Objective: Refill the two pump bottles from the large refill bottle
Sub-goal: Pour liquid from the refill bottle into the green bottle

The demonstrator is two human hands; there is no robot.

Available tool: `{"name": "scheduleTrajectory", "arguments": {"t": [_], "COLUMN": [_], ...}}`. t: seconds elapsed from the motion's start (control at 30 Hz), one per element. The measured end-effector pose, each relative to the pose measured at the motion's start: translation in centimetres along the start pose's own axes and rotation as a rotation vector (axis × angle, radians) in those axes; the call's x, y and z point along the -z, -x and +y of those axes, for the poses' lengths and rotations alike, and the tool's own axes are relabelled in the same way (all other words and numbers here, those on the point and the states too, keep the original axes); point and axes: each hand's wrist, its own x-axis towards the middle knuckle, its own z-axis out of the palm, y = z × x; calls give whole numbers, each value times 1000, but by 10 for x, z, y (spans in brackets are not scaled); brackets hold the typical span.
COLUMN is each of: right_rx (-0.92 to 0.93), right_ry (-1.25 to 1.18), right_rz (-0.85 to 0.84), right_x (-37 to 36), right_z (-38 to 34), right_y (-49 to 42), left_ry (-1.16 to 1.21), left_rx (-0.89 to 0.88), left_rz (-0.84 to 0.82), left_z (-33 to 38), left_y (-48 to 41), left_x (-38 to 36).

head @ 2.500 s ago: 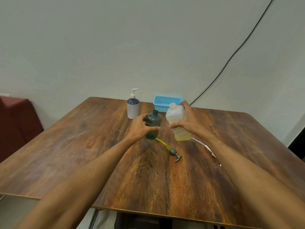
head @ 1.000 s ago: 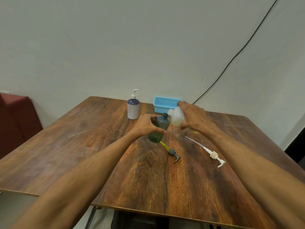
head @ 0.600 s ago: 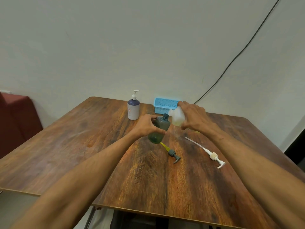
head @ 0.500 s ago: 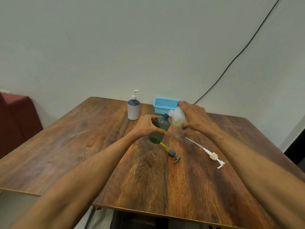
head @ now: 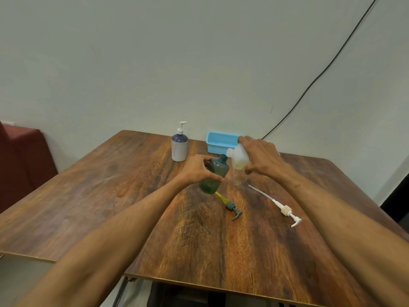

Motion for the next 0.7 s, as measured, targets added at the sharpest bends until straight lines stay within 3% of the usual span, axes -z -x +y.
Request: {"name": "scheduleTrajectory", "arguments": {"t": [0.7], "right_rx": [5], "right_ry": [13], "right_rz": [-18], "right_x": [9], "right_z": [-2], "right_y": [0], "left_ry": [-12], "left_rx": [-18], "left_rz": [13], "left_z": [6], "left_y": [1], "left_x": [2]}}
